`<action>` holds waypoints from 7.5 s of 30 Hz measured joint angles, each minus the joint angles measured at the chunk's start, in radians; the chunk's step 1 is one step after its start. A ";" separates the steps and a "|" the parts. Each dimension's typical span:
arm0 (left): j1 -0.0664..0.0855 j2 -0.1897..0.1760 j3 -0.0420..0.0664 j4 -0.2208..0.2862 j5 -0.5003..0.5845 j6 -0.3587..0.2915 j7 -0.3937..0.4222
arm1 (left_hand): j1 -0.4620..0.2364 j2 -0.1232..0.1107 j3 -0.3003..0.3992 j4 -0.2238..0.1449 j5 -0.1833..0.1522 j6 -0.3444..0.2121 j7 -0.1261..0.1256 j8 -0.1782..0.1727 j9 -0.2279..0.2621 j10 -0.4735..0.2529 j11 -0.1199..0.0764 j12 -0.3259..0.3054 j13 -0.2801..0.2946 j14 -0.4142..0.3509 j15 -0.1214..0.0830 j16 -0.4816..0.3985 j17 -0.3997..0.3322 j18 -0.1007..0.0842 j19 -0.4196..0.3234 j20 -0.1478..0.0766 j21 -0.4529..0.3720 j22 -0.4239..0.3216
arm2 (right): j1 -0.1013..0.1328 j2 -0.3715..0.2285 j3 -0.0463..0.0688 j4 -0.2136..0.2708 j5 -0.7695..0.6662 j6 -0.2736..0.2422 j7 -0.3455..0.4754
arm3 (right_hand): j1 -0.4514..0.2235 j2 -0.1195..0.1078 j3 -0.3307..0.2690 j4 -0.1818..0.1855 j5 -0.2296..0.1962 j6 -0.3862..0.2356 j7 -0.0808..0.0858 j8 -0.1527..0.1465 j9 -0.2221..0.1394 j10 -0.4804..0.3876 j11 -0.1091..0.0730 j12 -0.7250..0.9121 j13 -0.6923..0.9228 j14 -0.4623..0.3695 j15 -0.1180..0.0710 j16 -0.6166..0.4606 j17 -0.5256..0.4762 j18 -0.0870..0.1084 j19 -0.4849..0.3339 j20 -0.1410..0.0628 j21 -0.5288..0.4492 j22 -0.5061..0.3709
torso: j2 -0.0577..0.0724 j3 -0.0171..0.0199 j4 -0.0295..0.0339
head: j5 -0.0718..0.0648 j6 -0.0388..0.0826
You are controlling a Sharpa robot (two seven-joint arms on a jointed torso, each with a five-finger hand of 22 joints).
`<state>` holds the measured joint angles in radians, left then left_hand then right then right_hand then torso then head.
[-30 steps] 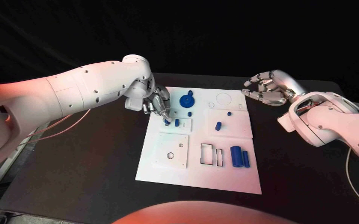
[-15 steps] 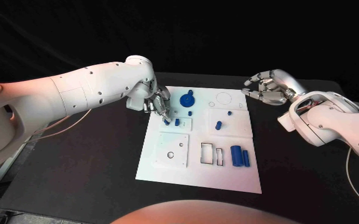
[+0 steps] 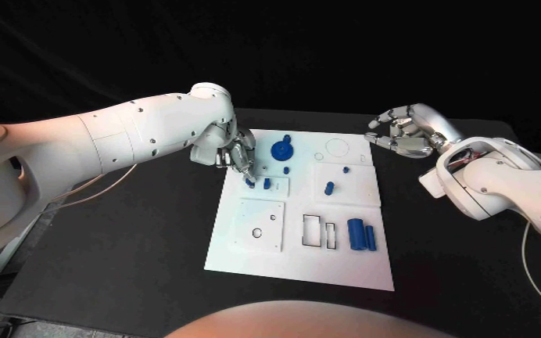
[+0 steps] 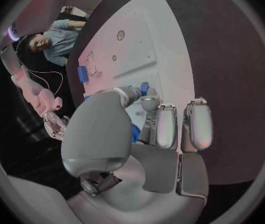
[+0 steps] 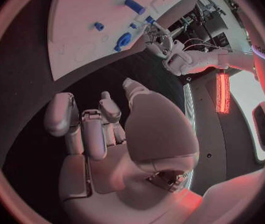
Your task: Assemble the parts on the task board
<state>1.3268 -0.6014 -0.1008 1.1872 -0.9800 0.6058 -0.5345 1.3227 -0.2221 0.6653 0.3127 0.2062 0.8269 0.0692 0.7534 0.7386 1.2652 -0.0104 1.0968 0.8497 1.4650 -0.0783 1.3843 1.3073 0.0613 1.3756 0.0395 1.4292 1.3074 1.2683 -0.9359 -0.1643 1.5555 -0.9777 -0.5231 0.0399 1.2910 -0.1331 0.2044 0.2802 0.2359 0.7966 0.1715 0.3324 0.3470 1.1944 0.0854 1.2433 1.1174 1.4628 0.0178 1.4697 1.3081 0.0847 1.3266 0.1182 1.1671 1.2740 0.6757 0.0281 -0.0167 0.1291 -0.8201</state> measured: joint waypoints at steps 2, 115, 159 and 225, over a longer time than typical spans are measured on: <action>0.000 0.000 0.000 0.000 0.000 0.001 0.000 | 0.000 0.000 0.000 0.000 0.000 -0.001 0.001 0.000 0.000 0.000 0.000 0.000 0.000 0.000 0.000 0.000 0.000 0.000 0.000 0.000 0.000 0.000 | 0.000 0.000 0.000 0.000 0.000 0.000 0.000 | 0.000 0.000 0.000 0.000 0.000 0.000 0.000 0.000 0.000 0.000 0.000 0.000 0.000 0.000 0.000 0.000 0.000 0.000 0.000 0.000 0.000 0.000 | 0.000 0.0000 0.0001 | -0.001 0.000; -0.007 -0.050 0.001 0.067 -0.007 -0.044 -0.006 | -0.003 -0.003 -0.003 -0.003 0.002 0.002 0.001 -0.001 0.018 0.004 0.004 0.013 0.014 0.004 0.004 0.000 0.000 0.000 0.008 0.000 0.010 0.000 | -0.004 -0.004 0.000 0.002 0.000 -0.002 0.005 | 0.005 0.005 -0.004 0.004 0.004 0.000 0.000 0.000 0.001 0.000 0.000 0.000 0.000 0.004 -0.004 0.000 0.000 0.000 0.000 0.000 -0.005 0.000 | 0.000 -0.0005 -0.0003 | -0.005 -0.007; -0.014 -0.067 0.005 0.101 0.019 -0.164 -0.010 | -0.005 -0.004 -0.003 -0.003 0.006 0.005 -0.001 0.001 0.022 0.014 0.000 0.024 0.028 0.004 0.004 0.000 0.000 0.000 0.015 0.000 0.009 0.000 | -0.007 -0.004 0.000 0.000 0.000 -0.003 0.005 | 0.005 0.005 -0.004 0.004 0.004 0.000 0.000 0.000 0.001 0.000 0.000 0.000 0.000 0.004 -0.004 0.000 0.000 0.000 0.000 0.000 -0.004 0.000 | 0.001 0.0005 -0.0012 | -0.002 -0.006; -0.013 -0.025 -0.001 0.049 0.002 -0.086 -0.022 | -0.016 -0.008 -0.003 -0.003 0.006 0.010 0.000 -0.001 0.028 0.014 0.000 0.024 0.023 0.004 0.004 0.000 0.000 0.000 0.018 0.004 0.016 0.001 | -0.007 -0.004 0.000 0.002 0.000 -0.003 0.006 | 0.005 0.005 -0.004 0.004 0.004 0.000 0.000 0.004 0.001 0.000 0.000 0.000 0.000 0.004 -0.004 0.000 -0.001 0.000 0.000 0.000 -0.004 0.000 | 0.000 -0.0001 -0.0002 | -0.005 -0.014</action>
<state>1.3141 -0.6260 -0.1021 1.2357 -0.9781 0.5195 -0.5562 1.3063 -0.2299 0.6626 0.3099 0.2121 0.8367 0.0696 0.7525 0.7667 1.2795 -0.0104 1.1209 0.8730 1.4686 -0.0747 1.3843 1.3073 0.0612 1.3938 0.0431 1.4455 1.3079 1.2609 -0.9402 -0.1644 1.5576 -0.9778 -0.5263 0.0459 1.2963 -0.1278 0.2003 0.2842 0.2400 0.7966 0.1716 0.3364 0.3484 1.1945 0.0853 1.2433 1.1173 1.4665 0.0142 1.4697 1.3073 0.0846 1.3266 0.1182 1.1628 1.2740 0.6757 0.0280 -0.0169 0.1243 -0.8337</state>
